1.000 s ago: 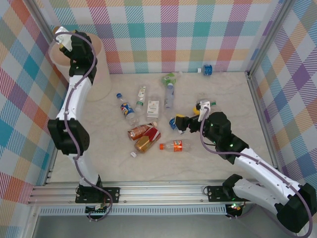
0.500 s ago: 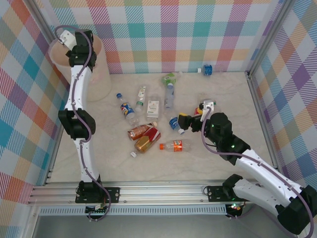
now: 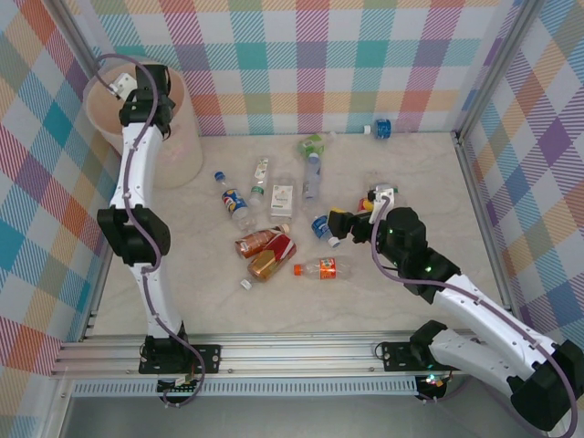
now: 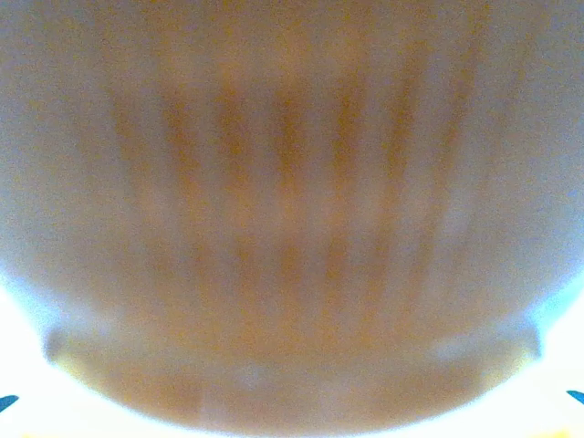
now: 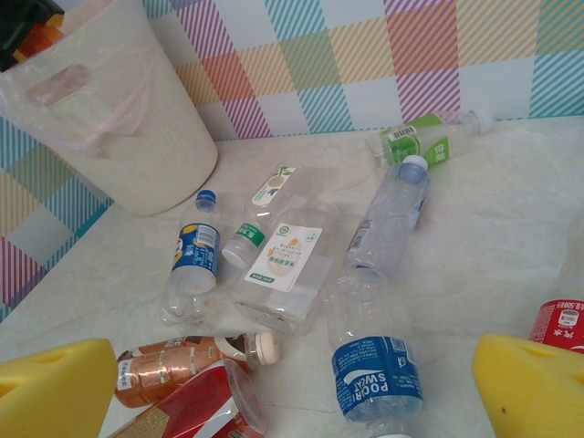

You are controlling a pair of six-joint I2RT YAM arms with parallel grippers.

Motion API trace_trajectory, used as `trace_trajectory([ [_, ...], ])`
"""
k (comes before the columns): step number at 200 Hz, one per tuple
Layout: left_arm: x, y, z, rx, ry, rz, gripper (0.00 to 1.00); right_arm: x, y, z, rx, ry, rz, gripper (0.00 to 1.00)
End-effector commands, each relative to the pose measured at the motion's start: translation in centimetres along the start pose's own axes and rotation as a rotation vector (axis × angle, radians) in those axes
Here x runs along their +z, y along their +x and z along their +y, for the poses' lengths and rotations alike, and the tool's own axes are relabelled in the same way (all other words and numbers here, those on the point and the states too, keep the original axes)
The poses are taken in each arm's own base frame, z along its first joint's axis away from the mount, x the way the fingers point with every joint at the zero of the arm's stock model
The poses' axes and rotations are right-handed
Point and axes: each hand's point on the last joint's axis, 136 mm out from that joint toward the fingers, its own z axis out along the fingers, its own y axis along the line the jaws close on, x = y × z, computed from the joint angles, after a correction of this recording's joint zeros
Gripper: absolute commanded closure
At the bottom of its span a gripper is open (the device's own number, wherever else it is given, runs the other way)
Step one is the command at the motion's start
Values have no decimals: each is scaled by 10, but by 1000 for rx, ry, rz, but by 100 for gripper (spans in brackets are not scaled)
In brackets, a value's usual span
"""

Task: Put the plastic bottles in the bin

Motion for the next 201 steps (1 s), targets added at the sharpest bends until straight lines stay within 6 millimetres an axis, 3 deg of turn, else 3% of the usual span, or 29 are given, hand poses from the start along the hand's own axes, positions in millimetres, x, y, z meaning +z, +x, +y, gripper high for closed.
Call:
trace_trajectory([
  [1, -26, -14, 13, -71, 19, 2, 39, 3, 5, 1, 3, -6, 16, 0],
  [35, -33, -17, 6, -86, 60, 19, 35, 8, 5, 3, -12, -10, 30, 0],
  [68, -24, -8, 4, -80, 53, 52, 32, 9, 8, 3, -5, -9, 44, 0],
  [111, -30, -12, -11, -108, 122, 75, 18, 6, 12, -18, 51, 85, 83, 0],
  [132, -45, -17, -26, -94, 216, 100, 12, 3, 20, -47, 116, 192, 150, 0],
  [153, -67, -21, -38, -51, 310, 123, 7, -4, 32, -91, 190, 345, 239, 0],
  [201, -117, -41, -45, 73, 440, 97, 0, -13, 65, -171, 304, 538, 464, 0],
])
